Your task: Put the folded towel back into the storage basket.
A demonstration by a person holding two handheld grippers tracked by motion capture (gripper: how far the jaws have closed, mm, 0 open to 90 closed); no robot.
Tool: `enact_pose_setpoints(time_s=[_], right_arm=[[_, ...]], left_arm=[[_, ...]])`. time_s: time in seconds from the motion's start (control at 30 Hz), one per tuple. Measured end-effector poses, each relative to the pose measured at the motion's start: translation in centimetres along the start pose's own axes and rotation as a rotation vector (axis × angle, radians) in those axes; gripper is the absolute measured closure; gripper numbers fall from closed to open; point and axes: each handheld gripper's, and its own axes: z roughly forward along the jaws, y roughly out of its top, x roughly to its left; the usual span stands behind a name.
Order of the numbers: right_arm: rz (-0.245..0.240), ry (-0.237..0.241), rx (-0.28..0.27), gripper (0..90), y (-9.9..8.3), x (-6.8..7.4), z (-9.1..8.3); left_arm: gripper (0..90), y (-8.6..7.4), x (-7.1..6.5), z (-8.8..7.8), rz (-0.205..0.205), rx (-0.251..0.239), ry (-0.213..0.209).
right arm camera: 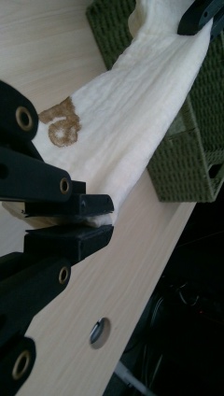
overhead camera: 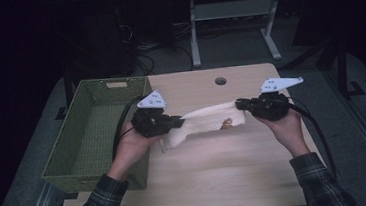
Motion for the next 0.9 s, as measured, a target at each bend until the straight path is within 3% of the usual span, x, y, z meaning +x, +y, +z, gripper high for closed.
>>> enact_pose_setpoints(time_s=[0.33,0.9], right_arm=[[-0.047,0.054,-0.016,83.9,3.9,1.1,3.5],[-0.098,0.162,-0.028,83.9,9.4,4.8,10.9]], left_arm=[[84.7,-0.8,1.5,-4.0,-0.018,-0.005,0.077],[84.8,-4.6,4.1,-11.7,-0.087,-0.021,0.221]])
